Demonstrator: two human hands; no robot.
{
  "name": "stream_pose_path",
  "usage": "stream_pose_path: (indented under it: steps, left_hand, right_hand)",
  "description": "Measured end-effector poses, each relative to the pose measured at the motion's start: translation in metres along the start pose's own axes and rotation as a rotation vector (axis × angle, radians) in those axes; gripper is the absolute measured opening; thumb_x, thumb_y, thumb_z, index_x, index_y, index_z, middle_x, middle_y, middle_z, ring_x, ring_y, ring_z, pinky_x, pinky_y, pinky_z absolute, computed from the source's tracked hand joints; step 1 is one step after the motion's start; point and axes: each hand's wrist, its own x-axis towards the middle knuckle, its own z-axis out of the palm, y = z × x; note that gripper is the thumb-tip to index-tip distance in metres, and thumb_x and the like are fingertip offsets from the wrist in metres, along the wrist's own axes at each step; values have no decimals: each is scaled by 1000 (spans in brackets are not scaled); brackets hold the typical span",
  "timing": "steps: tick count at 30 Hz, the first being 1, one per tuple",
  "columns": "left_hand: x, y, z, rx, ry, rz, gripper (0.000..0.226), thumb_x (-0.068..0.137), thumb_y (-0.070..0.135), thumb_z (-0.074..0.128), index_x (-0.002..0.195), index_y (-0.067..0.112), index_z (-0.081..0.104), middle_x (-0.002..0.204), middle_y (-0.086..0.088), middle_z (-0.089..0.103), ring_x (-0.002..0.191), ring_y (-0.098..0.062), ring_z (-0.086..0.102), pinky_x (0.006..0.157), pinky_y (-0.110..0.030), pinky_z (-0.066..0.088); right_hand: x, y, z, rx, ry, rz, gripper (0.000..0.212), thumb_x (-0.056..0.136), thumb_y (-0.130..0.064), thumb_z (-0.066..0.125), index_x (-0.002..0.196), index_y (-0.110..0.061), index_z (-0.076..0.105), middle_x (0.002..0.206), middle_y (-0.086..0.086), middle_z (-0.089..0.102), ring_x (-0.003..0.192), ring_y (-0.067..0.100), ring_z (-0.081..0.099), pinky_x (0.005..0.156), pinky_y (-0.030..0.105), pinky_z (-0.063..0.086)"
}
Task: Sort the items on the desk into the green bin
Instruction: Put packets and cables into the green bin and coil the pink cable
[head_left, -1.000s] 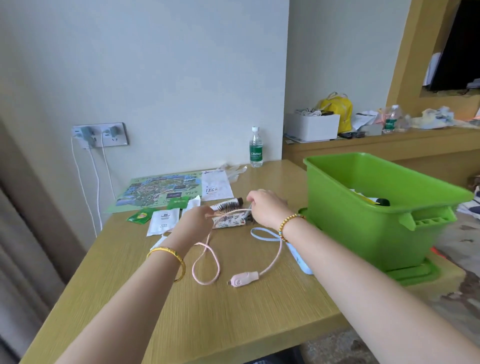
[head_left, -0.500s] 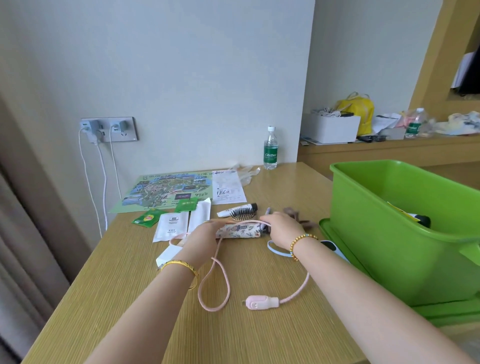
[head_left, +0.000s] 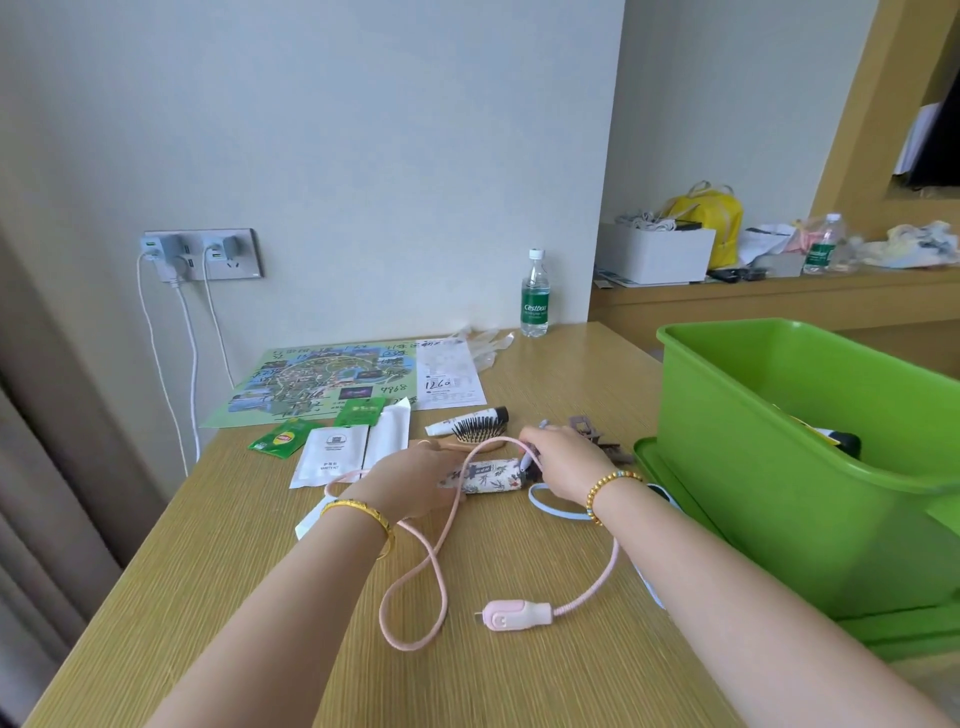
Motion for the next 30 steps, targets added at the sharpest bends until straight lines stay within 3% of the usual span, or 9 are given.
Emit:
stream_pose_path:
  steps: [3, 6, 9, 15, 18, 20, 24, 27, 30]
  left_hand:
    - [-1, 1, 3, 106, -1, 0, 54, 86, 51, 52, 131, 22, 47, 128, -7, 50, 120, -26, 42, 94, -39, 44]
    - [-8, 8, 6, 104, 55, 3, 43, 89, 39, 49, 121, 9, 45, 113, -11, 58, 109, -30, 52, 82, -37, 44]
    - [-15, 15, 2, 63, 177, -25, 27, 95, 27, 41, 110, 7, 46, 97, -13, 63, 88, -33, 61, 64, -33, 41]
    - [-30, 16, -20, -191, 226, -227, 30, 95, 22, 44, 95, -2, 62, 82, -18, 65, 76, -32, 60, 63, -29, 43]
    - [-36, 15, -30, -450, 328, -355, 29, 95, 17, 41, 87, -1, 62, 66, -14, 63, 66, -31, 66, 49, -23, 43]
    - [-42, 15, -37, -615, 435, -415, 27, 94, 15, 42, 84, -1, 61, 64, -13, 61, 66, -32, 68, 45, -24, 46]
    - [-49, 26, -53, -1045, 679, -440, 26, 94, 13, 44, 104, -2, 62, 91, -21, 66, 68, -30, 68, 67, -42, 58]
    - [-56, 59, -73, -1486, 686, -297, 27, 96, 7, 42, 122, 10, 50, 98, -20, 61, 52, -18, 66, 47, -23, 56]
    - [-57, 105, -93, -1549, 611, -167, 30, 94, 0, 35, 111, 15, 54, 101, -22, 61, 55, -16, 66, 48, -18, 55]
  right_hand:
    - [-5, 2, -2, -19, 75, -17, 24, 84, 6, 47, 100, -11, 53, 70, -15, 42, 77, 20, 45, 57, 31, 37]
    - [-10, -2, -6, -49, 165, -6, 27, 82, 7, 46, 102, -11, 50, 84, 4, 57, 76, 25, 52, 57, 31, 40]
    - [-13, -5, -12, -68, 221, 21, 26, 85, 6, 42, 105, -10, 49, 82, 8, 52, 72, 26, 50, 56, 32, 39]
    - [-22, -15, -26, -218, 333, 36, 38, 83, 5, 47, 116, -13, 47, 93, 8, 58, 74, 27, 56, 54, 30, 34]
    - [-24, -18, -36, 6, 453, 103, 23, 92, -5, 40, 110, -15, 50, 74, 6, 60, 53, 24, 46, 42, 26, 22]
    - [-25, -20, -44, 195, 533, 113, 15, 95, -13, 37, 101, -14, 51, 56, 0, 47, 49, 23, 41, 41, 26, 20]
    - [-40, -32, -66, 338, 575, -9, 17, 97, -22, 39, 98, -15, 55, 70, -1, 53, 57, 18, 43, 44, 25, 23]
    - [-52, -38, -90, 375, 669, -36, 21, 98, -23, 38, 104, -14, 56, 85, -1, 57, 71, 20, 49, 49, 25, 28]
    - [-67, -33, -122, 390, 775, -12, 24, 97, -18, 37, 109, -9, 57, 108, 11, 61, 99, 29, 53, 75, 34, 44]
